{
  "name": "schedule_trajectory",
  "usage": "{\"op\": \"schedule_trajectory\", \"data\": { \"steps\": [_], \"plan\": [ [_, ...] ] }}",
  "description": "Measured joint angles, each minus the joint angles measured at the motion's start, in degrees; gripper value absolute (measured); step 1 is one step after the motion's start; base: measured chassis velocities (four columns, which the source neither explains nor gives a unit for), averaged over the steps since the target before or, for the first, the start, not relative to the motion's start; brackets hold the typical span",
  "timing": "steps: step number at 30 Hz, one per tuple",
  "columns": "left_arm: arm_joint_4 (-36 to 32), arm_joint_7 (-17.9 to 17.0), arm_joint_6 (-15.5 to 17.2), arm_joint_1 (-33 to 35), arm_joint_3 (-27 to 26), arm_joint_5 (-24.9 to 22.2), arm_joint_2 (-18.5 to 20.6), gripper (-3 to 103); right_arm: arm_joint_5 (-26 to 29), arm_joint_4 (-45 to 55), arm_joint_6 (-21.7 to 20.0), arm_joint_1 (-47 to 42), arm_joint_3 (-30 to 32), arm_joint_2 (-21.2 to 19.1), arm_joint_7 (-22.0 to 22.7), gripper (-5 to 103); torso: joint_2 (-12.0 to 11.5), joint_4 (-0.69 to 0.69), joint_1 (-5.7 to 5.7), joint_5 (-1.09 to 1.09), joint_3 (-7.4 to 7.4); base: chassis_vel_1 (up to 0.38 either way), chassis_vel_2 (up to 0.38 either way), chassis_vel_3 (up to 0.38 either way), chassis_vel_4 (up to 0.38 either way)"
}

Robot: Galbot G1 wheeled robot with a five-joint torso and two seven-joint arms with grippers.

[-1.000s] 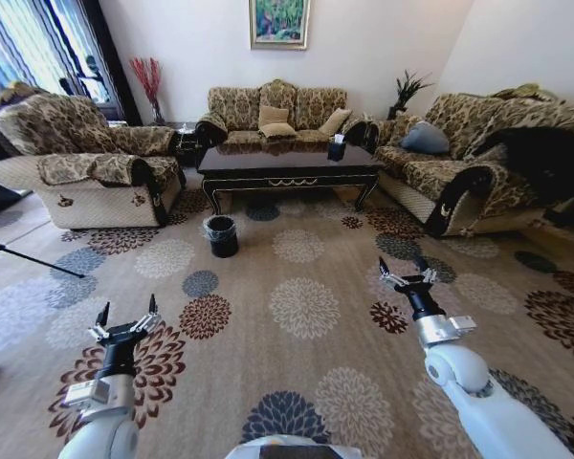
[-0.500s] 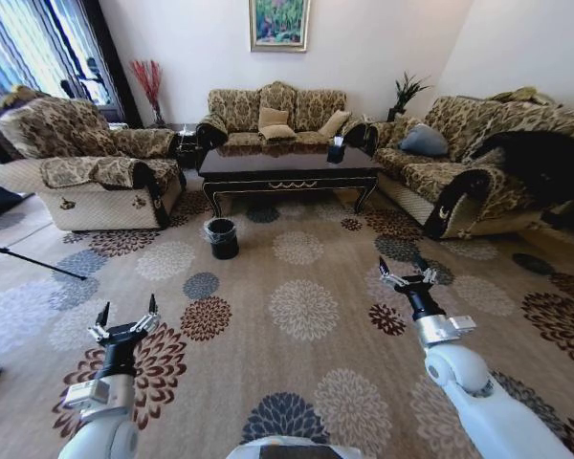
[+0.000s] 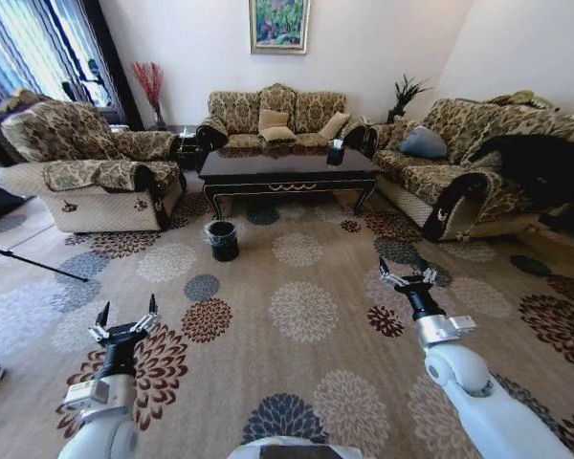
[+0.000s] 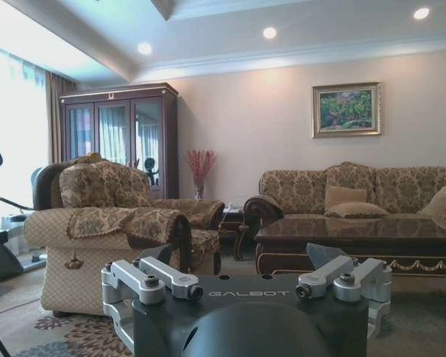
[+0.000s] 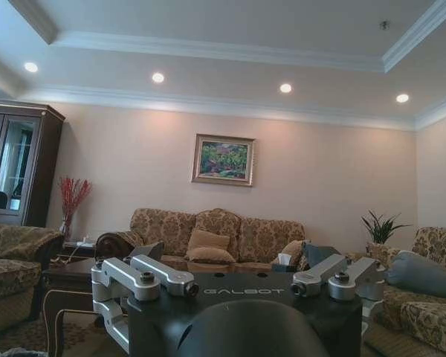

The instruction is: Move to the front of the table and pick up the trash from the floor, then place it into the trash bin.

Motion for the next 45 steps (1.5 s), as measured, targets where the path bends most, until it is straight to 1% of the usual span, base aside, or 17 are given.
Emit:
{"op": "schedule_trajectory", "data": {
  "steps": [2, 5, 7, 15, 18, 21, 29, 31, 33, 36, 38, 39, 45],
  "plan": [
    [0.0, 0.0, 0.0, 0.0, 0.0, 0.0, 0.0, 100, 0.0, 0.0, 0.0, 0.0, 0.0, 0.0, 0.0, 100, 0.2, 0.0, 0.09, 0.0, 0.12, 0.0, 0.0, 0.0, 0.0],
    [0.0, 0.0, 0.0, 0.0, 0.0, 0.0, 0.0, 100, 0.0, 0.0, 0.0, 0.0, 0.0, 0.0, 0.0, 100, 1.3, 0.0, 0.56, 0.0, 0.7, 0.0, 0.0, 0.0, 0.0],
    [0.0, 0.0, 0.0, 0.0, 0.0, 0.0, 0.0, 100, 0.0, 0.0, 0.0, 0.0, 0.0, 0.0, 0.0, 100, 1.4, 0.0, 0.62, 0.0, 0.79, 0.0, 0.0, 0.0, 0.0],
    [0.0, 0.0, 0.0, 0.0, 0.0, 0.0, 0.0, 100, 0.0, 0.0, 0.0, 0.0, 0.0, 0.0, 0.0, 100, 3.7, 0.0, 1.55, 0.0, 2.16, 0.0, 0.0, 0.0, 0.0],
    [0.0, 0.0, 0.0, 0.0, 0.0, 0.0, 0.0, 100, 0.0, 0.0, 0.0, 0.0, 0.0, 0.0, 0.0, 100, 4.2, 0.0, 1.75, 0.0, 2.42, 0.0, 0.0, 0.0, 0.0],
    [0.0, 0.0, 0.0, 0.0, 0.0, 0.0, 0.0, 100, 0.0, 0.0, 0.0, 0.0, 0.0, 0.0, 0.0, 100, 5.2, 0.0, 2.2, 0.0, 3.01, 0.0, 0.0, 0.0, 0.0],
    [0.0, 0.0, 0.0, 0.0, 0.0, 0.0, 0.0, 100, 0.0, 0.0, 0.0, 0.0, 0.0, 0.0, 0.0, 100, 6.9, 0.0, 2.93, 0.0, 3.96, 0.0, 0.0, 0.0, 0.0],
    [0.0, 0.0, 0.0, 0.0, 0.0, 0.0, 0.0, 100, 0.0, 0.0, 0.0, 0.0, 0.0, 0.0, 0.0, 100, 7.7, 0.0, 3.32, 0.0, 4.43, 0.0, 0.0, 0.0, 0.0],
    [0.0, 0.0, 0.0, 0.0, 0.0, 0.0, 0.0, 100, 0.0, 0.0, 0.0, 0.0, 0.0, 0.0, 0.0, 100, 8.0, 0.0, 3.42, 0.0, 4.55, 0.0, 0.0, 0.0, 0.0],
    [0.0, 0.0, 0.0, 0.0, 0.0, 0.0, 0.0, 100, 0.0, 0.0, 0.0, 0.0, 0.0, 0.0, 0.0, 100, 9.0, 0.0, 3.86, 0.0, 5.12, 0.0, 0.0, 0.0, 0.0],
    [0.0, 0.0, 0.0, 0.0, 0.0, 0.0, 0.0, 100, 0.0, 0.0, 0.0, 0.0, 0.0, 0.0, 0.0, 100, 9.0, 0.0, 3.86, 0.0, 5.12, 0.0, 0.0, 0.0, 0.0],
    [0.0, 0.0, 0.0, 0.0, 0.0, 0.0, 0.0, 100, 0.0, 0.0, 0.0, 0.0, 0.0, 0.0, 0.0, 100, 9.6, 0.0, 4.13, 0.0, 5.42, 0.0, 0.0, 0.0, 0.0],
    [0.0, 0.0, 0.0, 0.0, 0.0, 0.0, 0.0, 100, 0.0, 0.0, 0.0, 0.0, 0.0, 0.0, 0.0, 100, 11.2, 0.0, 4.86, 0.0, 6.36, 0.0, 0.0, 0.0, 0.0]
  ]
}}
